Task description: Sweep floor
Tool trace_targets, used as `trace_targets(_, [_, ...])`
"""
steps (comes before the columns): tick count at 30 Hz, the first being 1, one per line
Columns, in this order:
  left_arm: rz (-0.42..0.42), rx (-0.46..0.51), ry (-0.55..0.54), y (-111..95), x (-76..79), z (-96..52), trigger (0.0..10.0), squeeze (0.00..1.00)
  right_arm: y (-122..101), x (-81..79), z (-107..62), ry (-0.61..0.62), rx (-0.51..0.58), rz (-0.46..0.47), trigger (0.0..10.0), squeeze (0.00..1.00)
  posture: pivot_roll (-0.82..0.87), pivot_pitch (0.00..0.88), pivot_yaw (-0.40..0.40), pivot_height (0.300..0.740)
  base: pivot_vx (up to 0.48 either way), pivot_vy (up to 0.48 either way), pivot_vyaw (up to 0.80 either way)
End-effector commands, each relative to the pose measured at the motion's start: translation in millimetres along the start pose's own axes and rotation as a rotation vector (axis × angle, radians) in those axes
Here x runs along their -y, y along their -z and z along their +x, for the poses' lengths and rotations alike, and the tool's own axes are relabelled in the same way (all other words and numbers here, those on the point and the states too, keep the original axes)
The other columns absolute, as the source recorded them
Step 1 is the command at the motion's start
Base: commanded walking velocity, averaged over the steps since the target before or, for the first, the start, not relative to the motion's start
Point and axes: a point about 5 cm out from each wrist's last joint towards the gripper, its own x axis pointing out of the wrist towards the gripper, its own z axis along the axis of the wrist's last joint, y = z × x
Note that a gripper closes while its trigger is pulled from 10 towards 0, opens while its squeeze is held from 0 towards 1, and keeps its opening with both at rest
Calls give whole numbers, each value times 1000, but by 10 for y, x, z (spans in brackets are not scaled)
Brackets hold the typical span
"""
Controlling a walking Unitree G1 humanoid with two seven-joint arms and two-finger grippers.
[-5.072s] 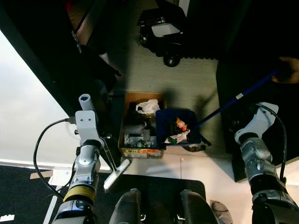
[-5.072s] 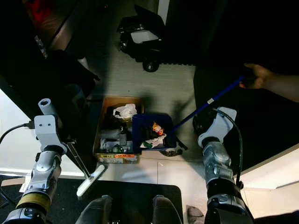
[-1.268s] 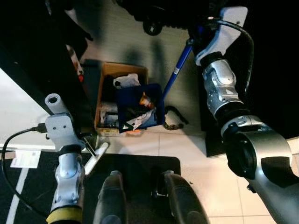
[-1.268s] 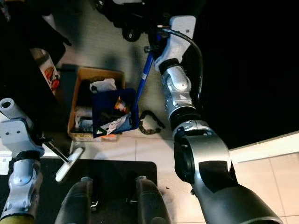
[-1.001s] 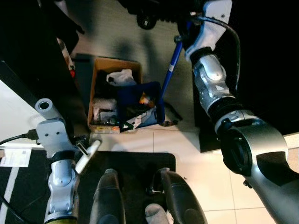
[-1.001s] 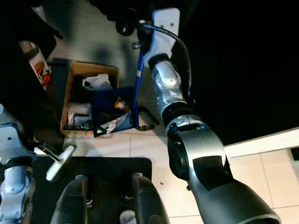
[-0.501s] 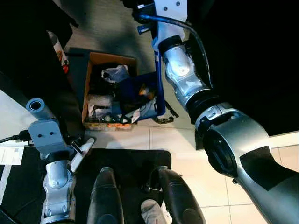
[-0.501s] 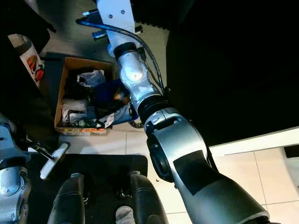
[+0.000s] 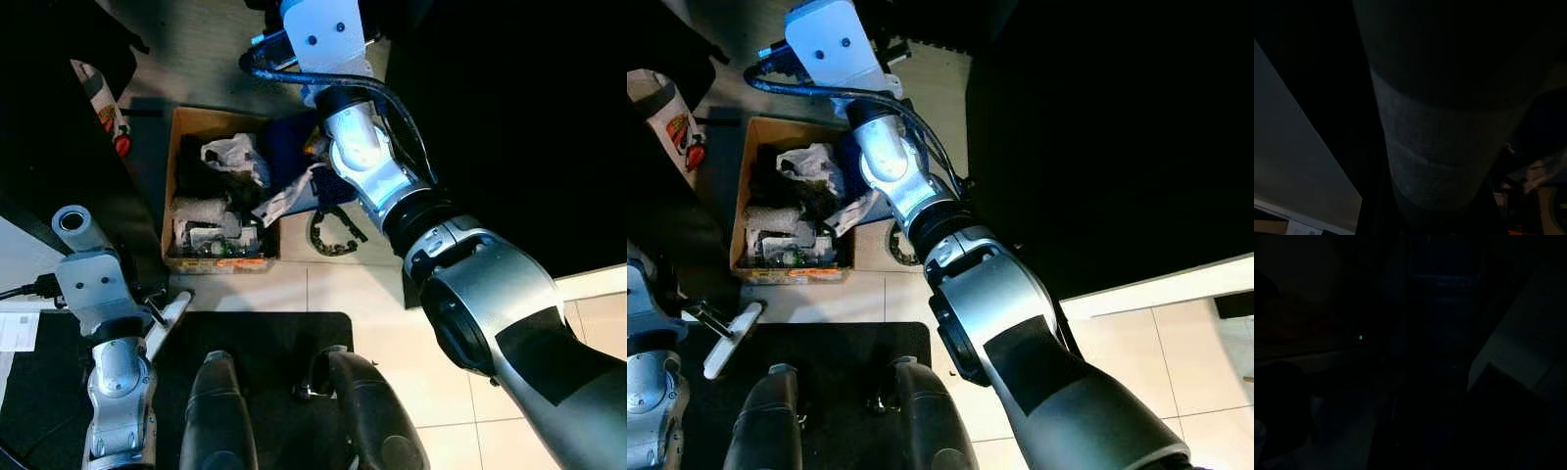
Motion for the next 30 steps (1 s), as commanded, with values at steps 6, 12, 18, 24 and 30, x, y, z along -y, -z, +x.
trace_targets(6, [10, -98, 12, 163, 62, -130, 10000, 0, -294, -635, -104, -117, 116, 111, 10000, 0, 129, 267, -338, 731, 0, 0, 0])
trace_targets(12, [9, -100, 10, 160, 75, -139, 10000, 0, -411, -903, -225, -216, 183, 130, 10000, 0, 132, 266, -352, 731, 0, 0, 0])
trace_targets(18, [7, -107, 3, 174, 80, -164, 10000, 0, -511, -1094, -307, -268, 207, 185, 10000, 0, 131, 264, -358, 731, 0, 0, 0])
trace_targets(24, [5, -107, 4, 172, 93, -156, 10000, 0, -624, -1242, -357, -290, 226, 243, 10000, 0, 131, 264, -357, 731, 0, 0, 0])
trace_targets(30, [3, -107, 4, 170, 104, -154, 10000, 0, -784, -1451, -520, -357, 294, 325, 10000, 0, 131, 263, -356, 731, 0, 0, 0])
